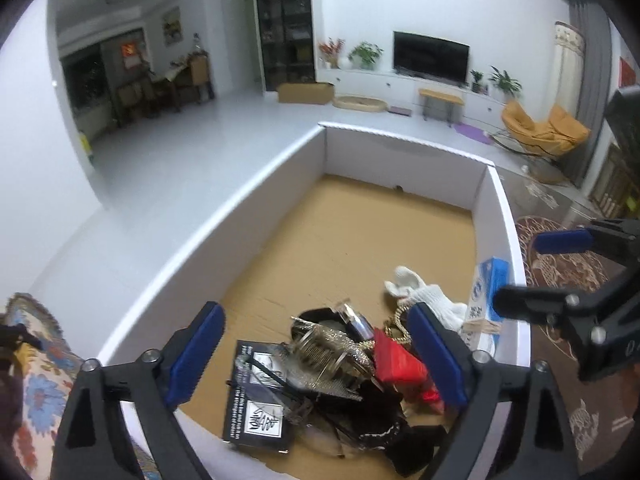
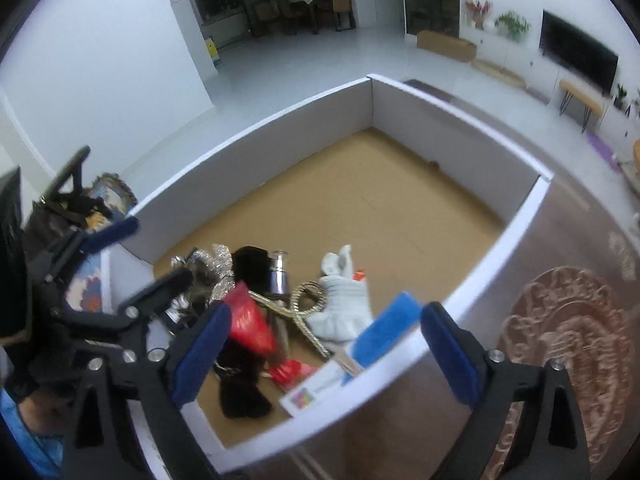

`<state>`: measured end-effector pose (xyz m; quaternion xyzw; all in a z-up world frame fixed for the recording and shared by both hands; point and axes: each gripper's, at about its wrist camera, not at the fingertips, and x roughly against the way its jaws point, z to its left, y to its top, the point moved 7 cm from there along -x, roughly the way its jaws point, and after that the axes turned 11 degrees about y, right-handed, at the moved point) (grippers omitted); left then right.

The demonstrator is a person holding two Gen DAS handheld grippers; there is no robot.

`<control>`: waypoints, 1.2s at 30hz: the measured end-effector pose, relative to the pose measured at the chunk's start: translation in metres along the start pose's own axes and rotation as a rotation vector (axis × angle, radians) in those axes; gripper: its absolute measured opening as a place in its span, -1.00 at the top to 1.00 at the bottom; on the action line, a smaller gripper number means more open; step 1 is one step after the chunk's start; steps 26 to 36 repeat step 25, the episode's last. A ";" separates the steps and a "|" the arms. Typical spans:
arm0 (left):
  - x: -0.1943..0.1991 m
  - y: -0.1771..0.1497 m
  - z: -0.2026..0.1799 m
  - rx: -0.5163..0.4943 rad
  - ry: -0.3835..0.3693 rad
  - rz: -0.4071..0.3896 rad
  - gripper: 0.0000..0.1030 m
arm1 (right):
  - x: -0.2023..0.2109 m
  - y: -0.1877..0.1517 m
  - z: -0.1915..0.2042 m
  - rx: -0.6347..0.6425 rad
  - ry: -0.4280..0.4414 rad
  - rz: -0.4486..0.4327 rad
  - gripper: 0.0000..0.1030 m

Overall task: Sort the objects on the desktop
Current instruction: 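Open both grippers to drop the packet and box into the bin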

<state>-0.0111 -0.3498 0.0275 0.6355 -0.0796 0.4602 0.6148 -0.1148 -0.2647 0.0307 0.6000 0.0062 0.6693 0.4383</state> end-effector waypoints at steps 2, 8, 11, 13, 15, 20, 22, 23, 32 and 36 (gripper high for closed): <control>0.005 0.002 0.001 0.013 0.031 -0.018 -0.97 | 0.005 -0.002 0.000 0.019 -0.024 0.005 -0.92; 0.015 0.007 0.005 0.050 0.075 -0.005 -0.99 | 0.015 -0.004 0.007 0.026 -0.046 -0.015 -1.00; 0.023 0.006 0.016 0.110 0.052 -0.009 -0.99 | 0.017 -0.005 0.007 0.026 -0.064 -0.018 -1.00; 0.026 0.006 0.026 0.184 0.026 0.003 -1.00 | 0.018 -0.007 0.007 0.038 -0.074 -0.021 -1.00; 0.028 0.005 0.032 0.231 -0.007 0.008 -1.00 | 0.019 -0.008 0.009 0.048 -0.076 -0.026 -1.00; 0.021 -0.007 0.041 0.359 -0.064 0.100 -1.00 | 0.021 -0.010 0.009 0.056 -0.074 -0.031 -1.00; 0.021 -0.011 0.038 0.366 -0.056 0.109 -1.00 | 0.020 -0.011 0.008 0.053 -0.070 -0.029 -1.00; 0.023 -0.012 0.037 0.355 -0.027 0.094 -1.00 | 0.021 -0.011 0.008 0.052 -0.069 -0.027 -1.00; 0.027 -0.012 0.035 0.337 0.032 0.074 -1.00 | 0.021 -0.011 0.008 0.058 -0.070 -0.025 -1.00; 0.027 -0.012 0.035 0.337 0.032 0.074 -1.00 | 0.021 -0.011 0.008 0.058 -0.070 -0.025 -1.00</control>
